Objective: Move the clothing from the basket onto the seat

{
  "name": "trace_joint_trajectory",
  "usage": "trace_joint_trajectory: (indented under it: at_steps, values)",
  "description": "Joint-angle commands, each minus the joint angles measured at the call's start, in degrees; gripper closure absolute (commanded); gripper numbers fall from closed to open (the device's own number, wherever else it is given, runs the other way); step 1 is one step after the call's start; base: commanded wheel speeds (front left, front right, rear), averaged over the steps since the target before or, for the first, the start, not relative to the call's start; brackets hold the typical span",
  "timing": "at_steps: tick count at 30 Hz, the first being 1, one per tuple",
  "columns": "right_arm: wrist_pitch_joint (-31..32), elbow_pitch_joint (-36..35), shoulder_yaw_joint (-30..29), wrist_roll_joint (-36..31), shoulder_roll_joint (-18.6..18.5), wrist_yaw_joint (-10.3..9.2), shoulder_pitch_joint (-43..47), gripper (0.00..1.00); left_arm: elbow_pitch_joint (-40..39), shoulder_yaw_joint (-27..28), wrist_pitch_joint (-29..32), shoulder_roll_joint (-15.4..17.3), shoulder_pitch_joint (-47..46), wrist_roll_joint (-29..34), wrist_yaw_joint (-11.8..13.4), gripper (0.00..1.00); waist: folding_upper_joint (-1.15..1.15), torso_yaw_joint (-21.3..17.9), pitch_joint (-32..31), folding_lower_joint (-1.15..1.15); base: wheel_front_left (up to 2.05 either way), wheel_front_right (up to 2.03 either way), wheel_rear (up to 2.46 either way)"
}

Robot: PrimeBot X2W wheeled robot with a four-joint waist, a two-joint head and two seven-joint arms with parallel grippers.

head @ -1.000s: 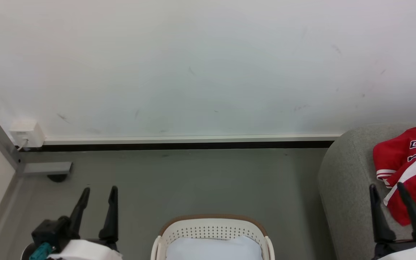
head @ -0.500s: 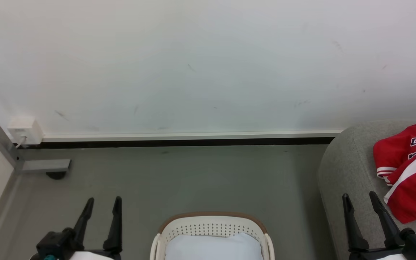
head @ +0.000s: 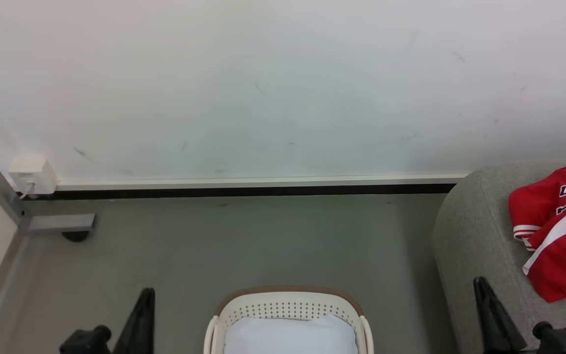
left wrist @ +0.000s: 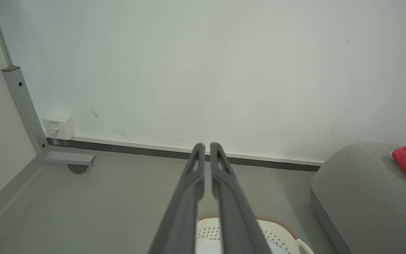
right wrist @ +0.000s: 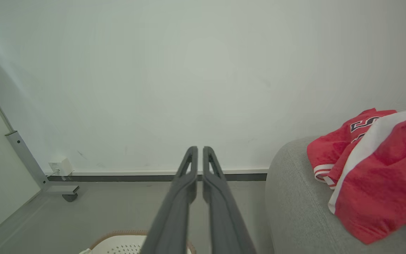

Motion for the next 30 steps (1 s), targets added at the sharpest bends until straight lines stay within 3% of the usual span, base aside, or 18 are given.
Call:
trace_joint_trajectory:
  at_steps: [1, 30]
  values:
    - [0.1, 0.0, 0.0, 0.5, 0.0, 0.00, 0.0, 1.00, 0.1, 0.1, 0.2, 0.0, -0.1, -0.5, 0.0, 1.00, 0.00, 0.0, 0.0, 0.00, 0.00, 0.00, 0.00]
    - [6.9, 0.3, -3.4, 26.6, 0.0, -0.03, -2.0, 1.00, -0.6, 2.5, 7.6, -0.4, -1.8, -28.2, -0.2, 1.00, 0.00, -0.1, 0.4, 0.00, 0.00, 0.00, 0.00]
